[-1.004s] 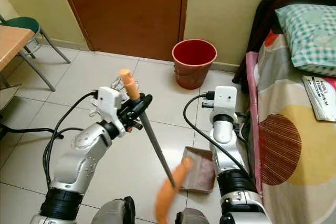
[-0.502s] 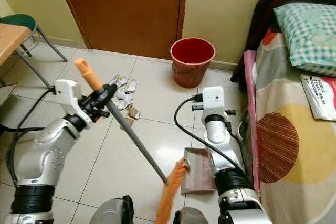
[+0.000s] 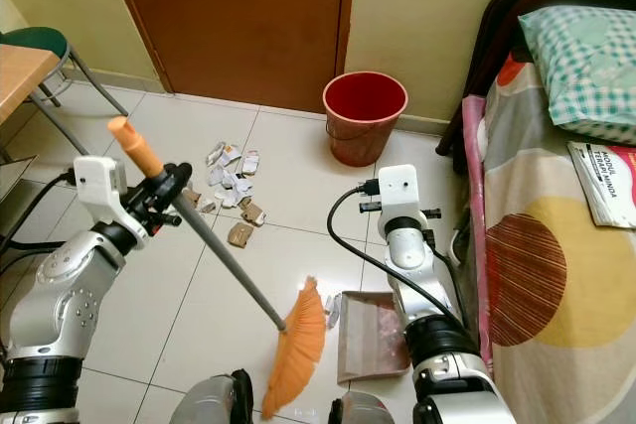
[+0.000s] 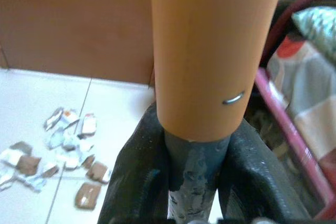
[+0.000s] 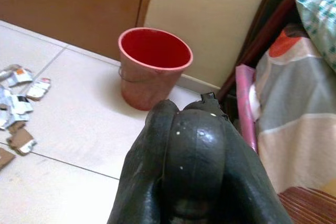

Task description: Sweep floor

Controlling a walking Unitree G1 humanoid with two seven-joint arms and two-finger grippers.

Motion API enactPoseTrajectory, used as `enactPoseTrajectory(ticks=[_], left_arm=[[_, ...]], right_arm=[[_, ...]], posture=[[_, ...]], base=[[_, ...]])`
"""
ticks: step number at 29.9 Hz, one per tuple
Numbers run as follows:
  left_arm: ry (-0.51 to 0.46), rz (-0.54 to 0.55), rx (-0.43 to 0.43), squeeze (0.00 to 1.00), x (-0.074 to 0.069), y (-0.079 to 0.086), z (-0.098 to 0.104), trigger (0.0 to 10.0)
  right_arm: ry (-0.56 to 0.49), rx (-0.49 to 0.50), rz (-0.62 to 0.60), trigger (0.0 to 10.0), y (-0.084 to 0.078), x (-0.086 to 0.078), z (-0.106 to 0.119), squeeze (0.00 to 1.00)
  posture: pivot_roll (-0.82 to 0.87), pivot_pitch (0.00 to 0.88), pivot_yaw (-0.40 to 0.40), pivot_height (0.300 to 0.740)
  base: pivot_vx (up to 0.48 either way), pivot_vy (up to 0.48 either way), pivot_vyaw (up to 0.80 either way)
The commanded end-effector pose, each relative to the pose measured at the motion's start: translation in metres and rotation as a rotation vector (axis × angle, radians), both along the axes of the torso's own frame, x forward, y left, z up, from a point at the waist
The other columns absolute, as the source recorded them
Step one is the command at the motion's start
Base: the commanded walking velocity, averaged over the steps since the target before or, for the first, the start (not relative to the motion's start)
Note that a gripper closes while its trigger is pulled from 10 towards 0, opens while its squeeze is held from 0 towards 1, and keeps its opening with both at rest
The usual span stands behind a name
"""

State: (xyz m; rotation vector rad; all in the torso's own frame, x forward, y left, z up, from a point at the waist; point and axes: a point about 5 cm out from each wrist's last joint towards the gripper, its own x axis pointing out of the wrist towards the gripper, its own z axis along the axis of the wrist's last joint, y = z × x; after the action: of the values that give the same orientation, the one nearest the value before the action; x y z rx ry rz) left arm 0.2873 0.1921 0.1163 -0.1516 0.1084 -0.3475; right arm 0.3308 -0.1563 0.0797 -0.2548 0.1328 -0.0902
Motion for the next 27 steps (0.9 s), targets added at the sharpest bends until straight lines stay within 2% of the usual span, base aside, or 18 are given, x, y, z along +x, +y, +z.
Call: enactPoseTrajectory(ticks=[1,4,6,7,9,11,12,15,17,19,20,21,22,25,27], left_arm=[[0.028,-0.004,0.088,0.0,-0.003,0.006,-0.009,10.0],[0.01,0.011,0.22,0.0,-0.003,0.013,-0.014,10.0],[0.007,0.03,0.224,0.0,0.0,0.014,-0.015,10.0],[-0.028,0.065,0.275,0.0,0.005,0.016,-0.012,10.0],[-0.047,0.074,0.295,0.0,0.007,0.015,-0.01,10.0],[-0.095,0.105,0.297,0.0,0.017,0.008,-0.003,10.0],[-0.095,0.105,0.297,0.0,0.017,0.008,-0.003,10.0],[-0.168,0.094,0.326,0.0,0.027,-0.01,0.003,10.0],[-0.2,0.051,0.315,0.0,0.034,-0.03,0.007,10.0],[-0.205,0.031,0.302,0.0,0.035,-0.037,0.008,10.0],[-0.212,-0.007,0.251,0.0,0.037,-0.052,0.01,10.0],[-0.212,-0.007,0.251,0.0,0.037,-0.052,0.01,10.0],[-0.214,-0.048,0.192,0.0,0.037,-0.066,0.012,10.0],[-0.213,-0.099,0.145,0.0,0.035,-0.08,0.012,10.0],[-0.21,-0.158,0.094,0.0,0.031,-0.095,0.013,10.0]], right_arm=[[0.006,-0.019,-0.026,10.0,-0.004,-0.003,-0.002,0.0],[-0.07,0.038,-0.044,10.0,-0.01,-0.006,0.008,0.0],[-0.114,0.044,-0.081,10.0,-0.016,-0.008,0.014,0.0],[-0.153,0.03,-0.115,10.0,-0.023,-0.009,0.019,0.0],[-0.167,0.021,-0.126,10.0,-0.026,-0.009,0.021,0.0],[-0.128,0.071,-0.145,10.0,-0.028,-0.01,0.014,0.0],[-0.128,0.071,-0.145,10.0,-0.028,-0.01,0.014,0.0],[-0.131,0.096,-0.13,10.0,-0.025,-0.011,0.011,0.0],[-0.125,0.095,-0.127,10.0,-0.02,-0.01,0.009,0.0],[-0.124,0.098,-0.125,10.0,-0.018,-0.01,0.009,0.0],[-0.126,0.101,-0.116,10.0,-0.015,-0.01,0.009,0.0],[-0.126,0.101,-0.116,10.0,-0.015,-0.01,0.009,0.0],[-0.128,0.1,-0.111,10.0,-0.012,-0.01,0.009,0.0],[-0.125,0.099,-0.109,10.0,-0.01,-0.012,0.007,0.0],[-0.123,0.1,-0.106,10.0,-0.009,-0.012,0.005,0.0]], posture=[[0.01,0.143,-0.027,0.74],[0.01,0.145,-0.032,0.74],[0.01,0.145,-0.031,0.74],[0.01,0.143,-0.029,0.74],[0.01,0.143,-0.027,0.74],[0.0,0.141,-0.024,0.74],[0.0,0.141,-0.024,0.74],[0.01,0.137,-0.019,0.74],[0.01,0.134,-0.015,0.74],[0.01,0.134,-0.015,0.74],[0.0,0.13,-0.008,0.74],[0.0,0.13,-0.008,0.74],[0.0,0.127,-0.003,0.74],[0.0,0.127,0.001,0.74],[0.01,0.126,0.004,0.74]], base=[[0.0,0.0,0.0],[0.0,0.0,0.0],[0.0,0.0,0.0],[0.0,0.0,0.0],[0.0,0.0,0.0],[0.0,0.0,0.0],[0.0,0.0,0.0],[0.0,0.0,0.0],[0.0,0.0,0.0],[0.0,0.0,0.0],[0.0,0.0,0.0],[0.0,0.0,0.0],[0.0,0.0,0.0],[0.0,0.0,0.0],[0.0,0.0,0.0]])
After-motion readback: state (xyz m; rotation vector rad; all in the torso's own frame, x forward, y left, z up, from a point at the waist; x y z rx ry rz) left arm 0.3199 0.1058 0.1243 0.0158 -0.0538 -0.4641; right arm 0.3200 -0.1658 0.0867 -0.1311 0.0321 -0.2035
